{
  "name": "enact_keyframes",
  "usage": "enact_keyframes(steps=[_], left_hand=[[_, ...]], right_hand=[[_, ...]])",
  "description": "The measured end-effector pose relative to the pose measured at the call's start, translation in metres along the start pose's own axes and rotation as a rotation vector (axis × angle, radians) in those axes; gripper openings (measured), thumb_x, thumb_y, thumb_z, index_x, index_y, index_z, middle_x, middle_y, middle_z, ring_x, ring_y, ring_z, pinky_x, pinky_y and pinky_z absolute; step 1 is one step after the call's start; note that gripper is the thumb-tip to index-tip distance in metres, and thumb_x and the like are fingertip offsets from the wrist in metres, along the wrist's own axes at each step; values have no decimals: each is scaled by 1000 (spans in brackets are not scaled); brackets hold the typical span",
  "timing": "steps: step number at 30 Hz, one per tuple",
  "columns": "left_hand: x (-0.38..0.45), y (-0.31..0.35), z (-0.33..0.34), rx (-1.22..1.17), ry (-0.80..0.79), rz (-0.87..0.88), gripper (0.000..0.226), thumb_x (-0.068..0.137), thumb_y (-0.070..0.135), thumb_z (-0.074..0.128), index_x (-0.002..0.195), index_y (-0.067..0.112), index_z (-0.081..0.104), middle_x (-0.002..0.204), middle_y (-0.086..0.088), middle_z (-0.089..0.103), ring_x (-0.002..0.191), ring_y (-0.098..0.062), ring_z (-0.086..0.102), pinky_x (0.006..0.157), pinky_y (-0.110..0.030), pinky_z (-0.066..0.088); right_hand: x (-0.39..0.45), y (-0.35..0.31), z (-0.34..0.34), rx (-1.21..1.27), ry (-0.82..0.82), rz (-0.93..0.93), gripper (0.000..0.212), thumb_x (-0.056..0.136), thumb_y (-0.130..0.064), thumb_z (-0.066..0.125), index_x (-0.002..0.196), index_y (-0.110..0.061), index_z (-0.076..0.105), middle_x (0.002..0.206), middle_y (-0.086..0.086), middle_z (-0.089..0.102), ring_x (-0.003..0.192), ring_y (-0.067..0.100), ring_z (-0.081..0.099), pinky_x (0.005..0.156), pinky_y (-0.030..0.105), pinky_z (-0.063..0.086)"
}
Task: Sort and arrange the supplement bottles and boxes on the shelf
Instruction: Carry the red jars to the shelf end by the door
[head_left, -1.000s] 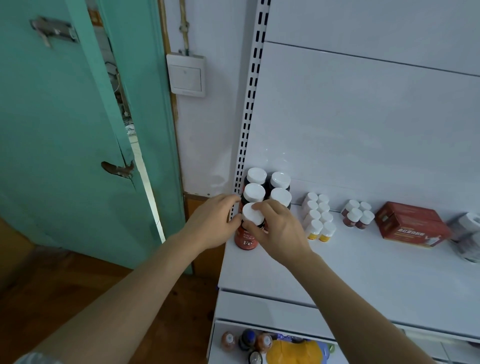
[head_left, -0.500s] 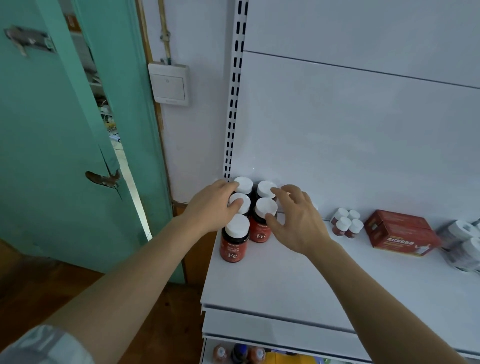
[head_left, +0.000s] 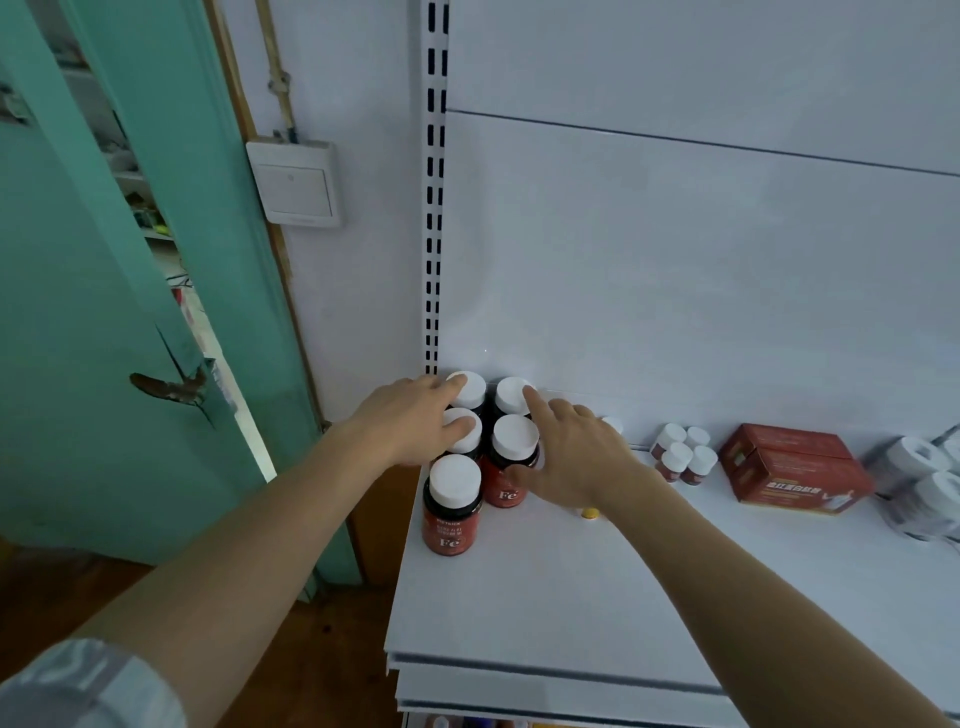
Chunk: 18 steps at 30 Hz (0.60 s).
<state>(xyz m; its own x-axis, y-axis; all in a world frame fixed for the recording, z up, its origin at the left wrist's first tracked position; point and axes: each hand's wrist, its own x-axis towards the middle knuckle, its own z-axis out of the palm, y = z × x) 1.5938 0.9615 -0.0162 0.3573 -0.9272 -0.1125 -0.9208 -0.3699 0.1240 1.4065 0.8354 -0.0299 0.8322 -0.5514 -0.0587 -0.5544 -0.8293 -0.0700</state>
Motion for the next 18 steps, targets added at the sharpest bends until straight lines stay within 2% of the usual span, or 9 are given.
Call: enact_keyframes(steps=[7, 12, 18], left_hand=[[5, -8, 2, -46, -110, 46, 66, 99, 61, 23, 156, 33, 5, 162, -1, 23, 136, -29, 42, 104, -44, 41], [5, -9, 7, -162, -159, 16, 66, 99, 60, 25, 155, 36, -1, 146, -15, 47, 122, -32, 52, 98, -43, 44], [7, -8, 9, -253, -167, 5, 67, 101, 57, 29, 156, 33, -1, 147, -17, 46, 126, -31, 51, 100, -42, 42]], right_hand=[[8, -3, -1, -61, -38, -36, 98, 79, -67, 52, 153, -25, 4, 139, 2, 50, 124, 29, 47, 95, 42, 42], [8, -8, 6, -89, -74, -26, 105, 78, -69, 51, 153, -23, -6, 139, 6, 48, 124, 30, 47, 99, 46, 41], [12, -7, 9, -126, -54, -48, 104, 78, -69, 50, 152, -19, -5, 135, 9, 47, 121, 32, 47, 98, 50, 41]])
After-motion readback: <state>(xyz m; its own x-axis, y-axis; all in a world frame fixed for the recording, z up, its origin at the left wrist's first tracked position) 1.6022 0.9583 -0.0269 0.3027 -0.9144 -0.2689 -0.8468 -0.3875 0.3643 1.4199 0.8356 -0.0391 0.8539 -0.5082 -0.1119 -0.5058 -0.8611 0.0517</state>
